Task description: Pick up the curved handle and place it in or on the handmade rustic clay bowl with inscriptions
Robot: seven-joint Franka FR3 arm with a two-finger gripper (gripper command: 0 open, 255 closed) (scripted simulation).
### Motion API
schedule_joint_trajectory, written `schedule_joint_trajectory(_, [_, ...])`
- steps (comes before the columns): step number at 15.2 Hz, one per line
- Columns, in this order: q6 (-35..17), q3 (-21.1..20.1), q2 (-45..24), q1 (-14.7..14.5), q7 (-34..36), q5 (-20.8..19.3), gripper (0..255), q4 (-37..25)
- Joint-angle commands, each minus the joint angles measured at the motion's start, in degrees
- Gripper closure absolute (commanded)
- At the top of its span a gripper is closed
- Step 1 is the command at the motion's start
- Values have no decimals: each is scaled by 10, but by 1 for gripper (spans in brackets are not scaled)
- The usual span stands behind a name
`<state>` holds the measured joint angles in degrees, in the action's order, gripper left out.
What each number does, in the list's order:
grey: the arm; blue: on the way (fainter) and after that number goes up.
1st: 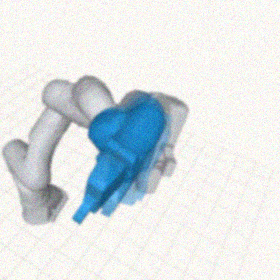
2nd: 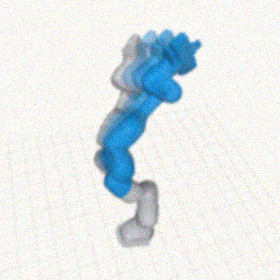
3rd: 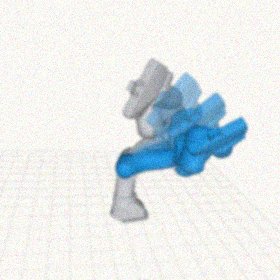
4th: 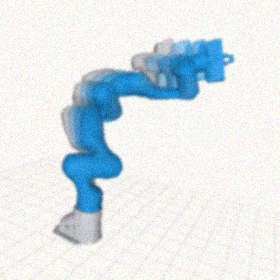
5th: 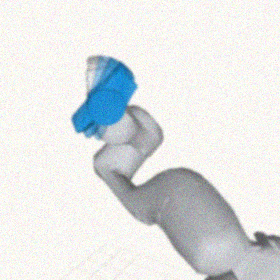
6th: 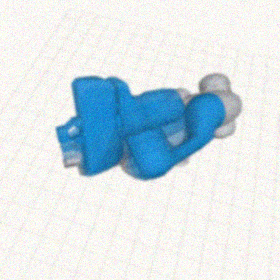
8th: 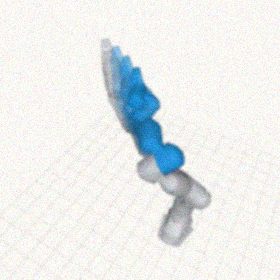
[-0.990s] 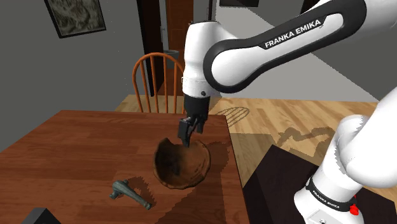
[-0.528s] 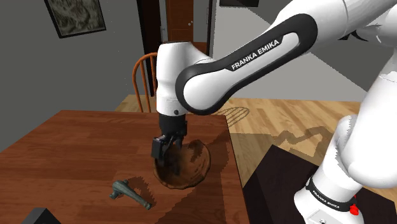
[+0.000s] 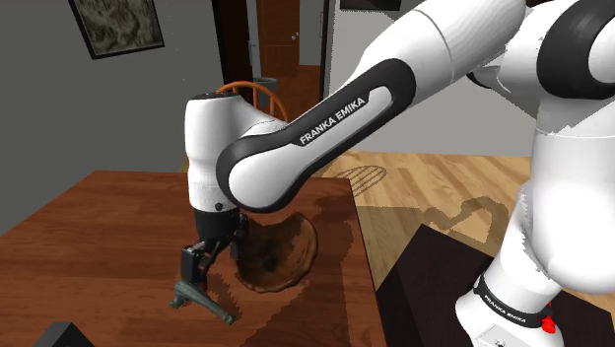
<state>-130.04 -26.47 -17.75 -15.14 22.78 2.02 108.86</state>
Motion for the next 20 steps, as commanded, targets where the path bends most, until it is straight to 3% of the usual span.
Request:
schedule_joint_trajectory(1, [-3, 1, -44, -20, 18, -18, 0, -42])
schedule_joint_trajectory(10, [-45, 12, -97, -42, 34, -40, 0, -52])
schedule_joint_trajectory(17, [-45, 11, -98, -42, 34, -40, 0, -52])
schedule_joint_trajectory(18, [-45, 11, -97, -42, 34, -41, 255, -52])
schedule_joint_trajectory(20, [-44, 11, -98, -43, 35, -41, 255, -53])
